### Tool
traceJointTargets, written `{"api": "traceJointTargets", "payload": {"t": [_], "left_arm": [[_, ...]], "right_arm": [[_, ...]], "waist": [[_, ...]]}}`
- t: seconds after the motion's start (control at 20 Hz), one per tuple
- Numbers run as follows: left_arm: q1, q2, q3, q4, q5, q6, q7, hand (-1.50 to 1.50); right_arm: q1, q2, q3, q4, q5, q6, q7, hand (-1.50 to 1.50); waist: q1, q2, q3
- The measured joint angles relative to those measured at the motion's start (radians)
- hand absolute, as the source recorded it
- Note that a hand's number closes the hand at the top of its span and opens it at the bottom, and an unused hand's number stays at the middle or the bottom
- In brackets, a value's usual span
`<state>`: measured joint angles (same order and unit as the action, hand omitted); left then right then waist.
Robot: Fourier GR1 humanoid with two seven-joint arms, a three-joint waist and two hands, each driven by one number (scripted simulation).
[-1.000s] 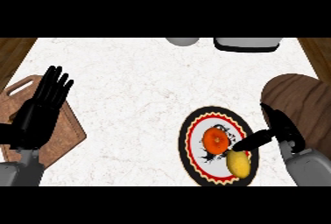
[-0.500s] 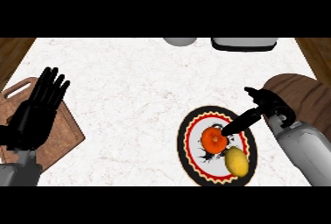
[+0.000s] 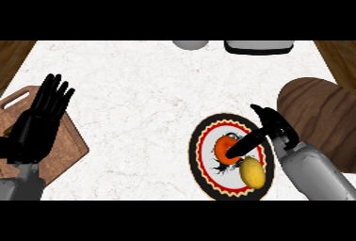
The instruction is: Pick the squash from the plate and place it in the bowl
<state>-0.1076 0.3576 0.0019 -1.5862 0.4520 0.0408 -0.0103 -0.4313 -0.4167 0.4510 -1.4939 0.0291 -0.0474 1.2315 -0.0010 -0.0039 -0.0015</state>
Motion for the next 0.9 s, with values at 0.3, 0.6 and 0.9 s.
{"api": "traceJointTargets", "payload": {"t": [0.3,0.6,0.9], "left_arm": [[0.009,-0.013,0.001,-0.023,-0.01,0.005,0.008,0.0],[-0.018,-0.014,0.022,0.013,-0.014,-0.013,0.008,0.0],[-0.012,-0.03,0.023,0.0,-0.027,-0.012,0.018,0.0]], "right_arm": [[0.044,0.03,0.042,-0.022,0.128,-0.031,-0.013,-1.5],[0.083,0.085,0.054,0.0,0.227,-0.051,-0.036,-1.5],[0.112,0.129,0.035,0.051,0.265,-0.046,-0.059,-1.5]], "waist": [[0.0,0.0,0.0],[-0.001,0.002,0.001],[0.002,0.003,0.001]]}}
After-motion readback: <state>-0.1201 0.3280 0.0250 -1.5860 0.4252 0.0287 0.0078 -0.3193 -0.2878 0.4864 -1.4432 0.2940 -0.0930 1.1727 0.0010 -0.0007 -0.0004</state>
